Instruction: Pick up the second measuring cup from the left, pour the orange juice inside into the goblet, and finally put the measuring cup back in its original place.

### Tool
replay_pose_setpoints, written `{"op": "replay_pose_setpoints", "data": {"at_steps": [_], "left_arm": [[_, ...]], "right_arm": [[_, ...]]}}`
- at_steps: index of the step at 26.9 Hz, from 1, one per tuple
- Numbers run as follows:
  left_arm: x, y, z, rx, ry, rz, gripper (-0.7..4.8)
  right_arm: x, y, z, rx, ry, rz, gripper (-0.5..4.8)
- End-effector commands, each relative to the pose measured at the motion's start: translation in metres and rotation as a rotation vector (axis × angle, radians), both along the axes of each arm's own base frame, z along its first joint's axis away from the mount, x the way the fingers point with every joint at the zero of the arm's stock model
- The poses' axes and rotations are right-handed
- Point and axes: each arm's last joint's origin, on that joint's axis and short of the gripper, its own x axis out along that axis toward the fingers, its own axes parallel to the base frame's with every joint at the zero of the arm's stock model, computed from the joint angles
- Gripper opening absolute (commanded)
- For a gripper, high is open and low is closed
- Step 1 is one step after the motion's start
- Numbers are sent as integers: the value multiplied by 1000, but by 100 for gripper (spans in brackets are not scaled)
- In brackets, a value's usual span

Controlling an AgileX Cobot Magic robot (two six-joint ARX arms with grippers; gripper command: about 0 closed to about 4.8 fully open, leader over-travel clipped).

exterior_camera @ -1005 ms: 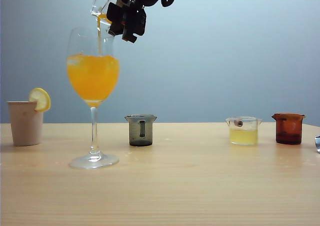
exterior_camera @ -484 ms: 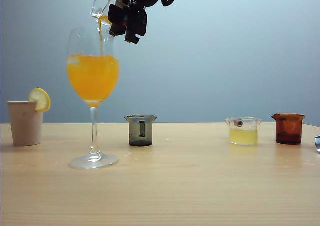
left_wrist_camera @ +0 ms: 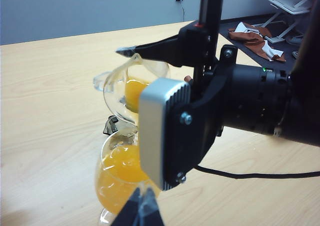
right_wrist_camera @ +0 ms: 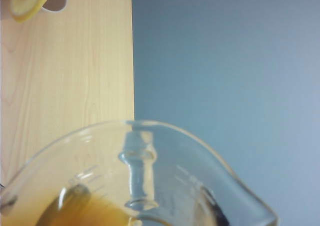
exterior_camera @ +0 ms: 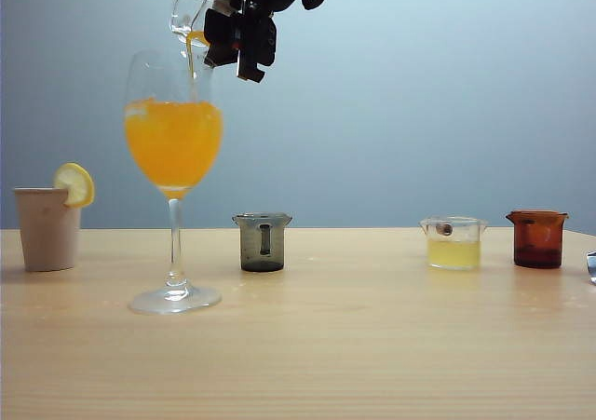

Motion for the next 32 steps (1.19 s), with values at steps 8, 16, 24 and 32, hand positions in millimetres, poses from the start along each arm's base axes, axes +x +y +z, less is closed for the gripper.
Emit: {"op": "replay_pose_setpoints", "data": {"at_steps": [8, 16, 24, 32], "left_arm": [[0, 0, 1, -5, -4, 2, -6], [0, 0, 1, -4, -3, 2, -6], [0, 0, 1, -5, -3, 2, -6], [0, 0, 1, -5, -3, 2, -6]], "right_arm": [[-1, 0, 8, -14, -65, 11, 143], [-1, 0, 8, -74, -109, 22, 143], [-1, 0, 9, -113, -146, 30, 143], [-1, 0, 10, -105, -154, 29, 143]]}}
